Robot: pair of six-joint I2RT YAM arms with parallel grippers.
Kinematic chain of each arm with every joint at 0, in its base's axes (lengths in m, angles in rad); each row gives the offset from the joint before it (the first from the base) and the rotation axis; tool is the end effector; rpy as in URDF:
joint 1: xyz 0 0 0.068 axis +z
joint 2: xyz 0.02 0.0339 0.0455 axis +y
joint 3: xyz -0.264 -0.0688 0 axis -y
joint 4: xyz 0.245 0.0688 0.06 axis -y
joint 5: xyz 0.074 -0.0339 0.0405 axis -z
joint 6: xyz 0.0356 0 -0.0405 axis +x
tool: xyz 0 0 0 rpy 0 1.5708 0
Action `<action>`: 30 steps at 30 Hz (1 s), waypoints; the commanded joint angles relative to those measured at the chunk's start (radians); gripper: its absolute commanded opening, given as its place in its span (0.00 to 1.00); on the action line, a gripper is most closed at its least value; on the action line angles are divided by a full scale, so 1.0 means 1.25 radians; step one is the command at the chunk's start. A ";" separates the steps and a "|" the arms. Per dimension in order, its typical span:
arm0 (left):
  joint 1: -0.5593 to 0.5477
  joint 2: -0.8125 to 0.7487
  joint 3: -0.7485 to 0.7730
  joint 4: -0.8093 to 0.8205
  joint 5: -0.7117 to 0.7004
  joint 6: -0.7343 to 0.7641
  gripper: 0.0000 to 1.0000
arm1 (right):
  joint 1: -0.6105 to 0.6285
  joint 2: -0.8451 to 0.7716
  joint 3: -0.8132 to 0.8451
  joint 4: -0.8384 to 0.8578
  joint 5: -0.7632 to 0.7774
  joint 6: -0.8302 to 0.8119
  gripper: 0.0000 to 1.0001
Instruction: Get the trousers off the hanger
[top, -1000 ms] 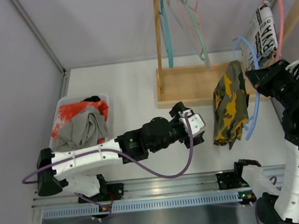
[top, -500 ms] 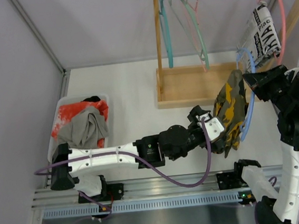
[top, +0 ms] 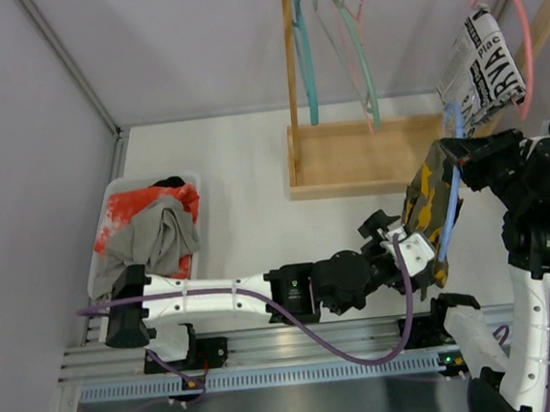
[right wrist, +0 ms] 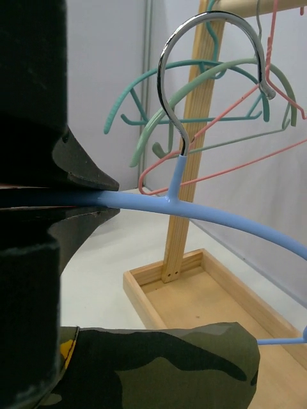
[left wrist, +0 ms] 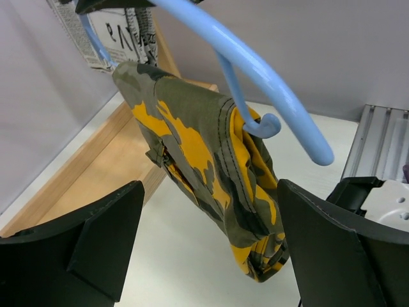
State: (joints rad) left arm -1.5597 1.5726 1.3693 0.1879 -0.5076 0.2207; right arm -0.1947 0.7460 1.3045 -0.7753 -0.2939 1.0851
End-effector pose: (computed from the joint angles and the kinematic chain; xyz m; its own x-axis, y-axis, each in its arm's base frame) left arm 0.0215 -0.3774 0.3852 0.1899 0.1235 -0.9740 0.8474 0.4803 0.2262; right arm 0.1076 -0.0107 0.4501 -0.1802 0.8983 -0.4008 0.1435 0.4271 0.8927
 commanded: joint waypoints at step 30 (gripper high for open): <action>0.008 0.089 -0.004 0.317 -0.152 0.019 0.86 | -0.003 0.012 0.153 0.272 -0.029 0.127 0.00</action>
State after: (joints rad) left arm -1.5528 1.6939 1.3693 0.4946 -0.7189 0.2531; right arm -0.1947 0.7757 1.4094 -0.6720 -0.3103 1.2114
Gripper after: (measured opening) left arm 0.855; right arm 0.107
